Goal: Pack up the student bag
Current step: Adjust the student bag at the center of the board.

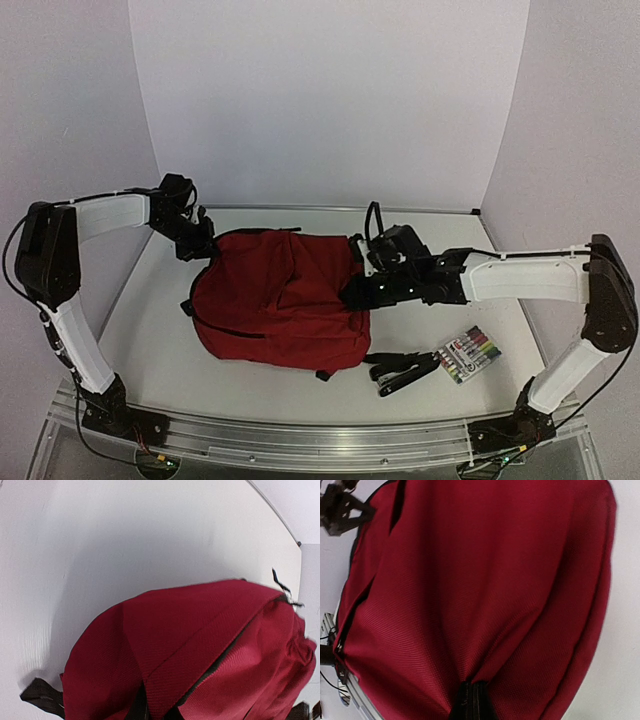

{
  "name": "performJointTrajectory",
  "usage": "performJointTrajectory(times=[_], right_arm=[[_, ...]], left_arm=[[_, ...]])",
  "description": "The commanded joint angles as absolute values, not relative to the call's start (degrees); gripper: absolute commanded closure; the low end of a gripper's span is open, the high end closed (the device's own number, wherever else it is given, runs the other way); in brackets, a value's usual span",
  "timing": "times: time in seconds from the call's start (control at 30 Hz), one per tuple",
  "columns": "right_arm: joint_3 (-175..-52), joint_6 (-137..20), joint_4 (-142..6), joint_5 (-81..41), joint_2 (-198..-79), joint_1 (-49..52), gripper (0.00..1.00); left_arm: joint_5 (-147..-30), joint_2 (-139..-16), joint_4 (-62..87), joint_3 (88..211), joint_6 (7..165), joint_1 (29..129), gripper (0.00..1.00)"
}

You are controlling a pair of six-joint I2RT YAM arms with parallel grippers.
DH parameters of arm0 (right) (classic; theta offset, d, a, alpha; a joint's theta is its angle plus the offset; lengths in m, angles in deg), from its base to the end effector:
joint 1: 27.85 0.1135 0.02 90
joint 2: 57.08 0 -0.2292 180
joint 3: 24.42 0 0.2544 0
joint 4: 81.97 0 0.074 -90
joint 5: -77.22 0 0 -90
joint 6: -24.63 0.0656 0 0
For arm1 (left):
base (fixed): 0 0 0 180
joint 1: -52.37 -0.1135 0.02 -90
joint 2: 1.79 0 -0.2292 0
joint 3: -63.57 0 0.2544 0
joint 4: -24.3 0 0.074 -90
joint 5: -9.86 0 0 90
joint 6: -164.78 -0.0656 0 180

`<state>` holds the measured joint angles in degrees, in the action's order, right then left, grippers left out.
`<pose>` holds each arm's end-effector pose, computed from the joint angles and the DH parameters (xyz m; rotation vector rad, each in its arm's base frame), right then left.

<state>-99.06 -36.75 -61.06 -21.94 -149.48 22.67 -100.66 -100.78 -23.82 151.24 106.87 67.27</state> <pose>0.2337 0.3001 0.1782 -0.5467 2.3393 0.8831 0.3556 -0.1184 0.1733 -0.2713 2.6877 -0.7417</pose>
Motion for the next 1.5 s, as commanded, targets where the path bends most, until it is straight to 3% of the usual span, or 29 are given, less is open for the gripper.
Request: performJointTrajectory(times=[0.0,0.17,0.27,0.4,0.53,0.73,0.97,1.13,1.23,1.33,1.47], right_arm=[[-97.0,-27.4,-67.8,-26.8,-148.8,33.9,1.0],[-100.0,-21.1,-75.3,-24.8,-152.0,43.8,1.0],[-102.0,-20.4,-75.1,-21.9,-151.5,45.1,0.96],[-104.0,-23.3,-69.4,-15.2,-147.5,45.1,0.7],[-107.7,-28.1,-58.3,-7.2,-144.9,43.8,0.46],[-107.7,-32.5,-55.0,-8.9,-143.4,36.3,0.28],[-109.8,-37.2,-55.1,-13.8,-148.6,29.6,0.2],[-111.7,-38.9,-55.1,-17.4,-153.3,28.6,0.21],[-111.2,-38.8,-55.3,-19.5,-154.8,28.6,0.28],[-108.9,-37.8,-56.0,-21.2,-154.8,28.6,0.5],[-104.2,-35.0,-58.7,-25.0,-153.1,28.8,0.86]], left_arm=[[-99.8,-108.9,-22.3,162.8,100.5,66.4,0.94],[-103.2,-114.1,-24.5,169.7,98.3,66.4,0.85],[-102.1,-112.3,-26.1,170.3,97.3,66.4,0.69],[-98.3,-106.3,-29.1,168.2,96.7,66.4,0.36],[-94.9,-97.6,-32.0,162.1,99.4,66.4,0.16],[-94.2,-82.6,-33.0,147.1,108.5,66.3,0.05],[-93.8,-67.6,-32.5,131.7,119.4,66.4,0.0],[-97.9,-64.2,-29.3,124.5,122.6,66.4,0.0],[-99.0,-65.0,-27.8,122.3,122.8,66.4,0.0],[-100.2,-66.6,-24.8,120.7,122.6,66.4,0.05],[-102.4,-71.5,-20.0,120.4,121.9,66.4,0.19]])
